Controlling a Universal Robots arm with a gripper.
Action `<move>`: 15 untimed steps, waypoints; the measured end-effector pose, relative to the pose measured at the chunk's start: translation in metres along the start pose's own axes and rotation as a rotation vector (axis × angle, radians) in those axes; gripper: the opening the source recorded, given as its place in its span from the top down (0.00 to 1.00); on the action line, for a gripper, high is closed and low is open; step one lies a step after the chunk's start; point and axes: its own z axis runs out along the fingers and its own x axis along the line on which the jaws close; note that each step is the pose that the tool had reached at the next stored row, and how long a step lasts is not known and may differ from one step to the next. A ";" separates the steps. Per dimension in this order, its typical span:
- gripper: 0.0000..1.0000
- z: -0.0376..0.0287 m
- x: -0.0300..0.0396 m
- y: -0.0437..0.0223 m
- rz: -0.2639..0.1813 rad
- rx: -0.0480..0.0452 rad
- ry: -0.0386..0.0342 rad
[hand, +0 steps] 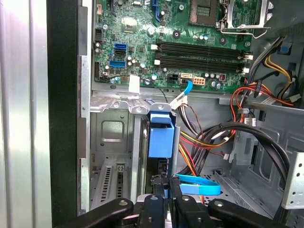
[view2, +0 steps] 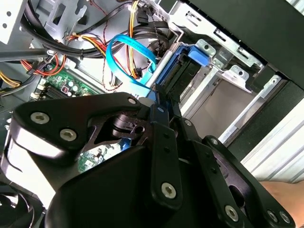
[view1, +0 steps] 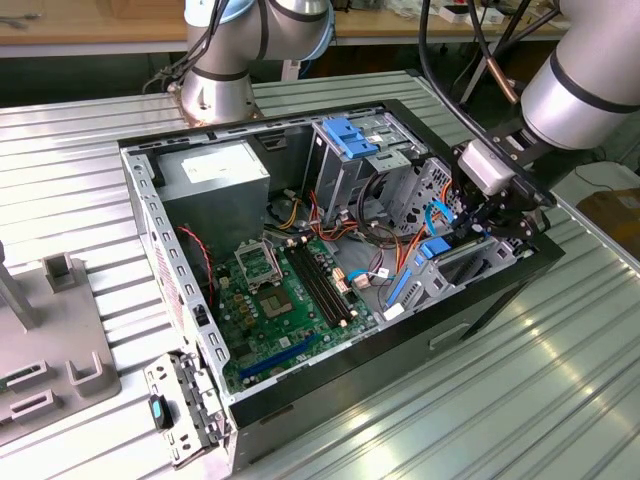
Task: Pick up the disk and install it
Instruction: 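Insert the first disk wire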
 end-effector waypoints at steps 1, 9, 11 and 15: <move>0.84 0.0000 0.0000 0.0000 0.000 -0.0002 -0.0001; 0.84 0.0025 0.0002 -0.0011 0.000 -0.0003 0.0003; 0.84 0.0041 0.0003 -0.0008 0.000 -0.0001 -0.0006; 0.84 0.0075 0.0008 -0.0003 0.000 -0.0004 0.0006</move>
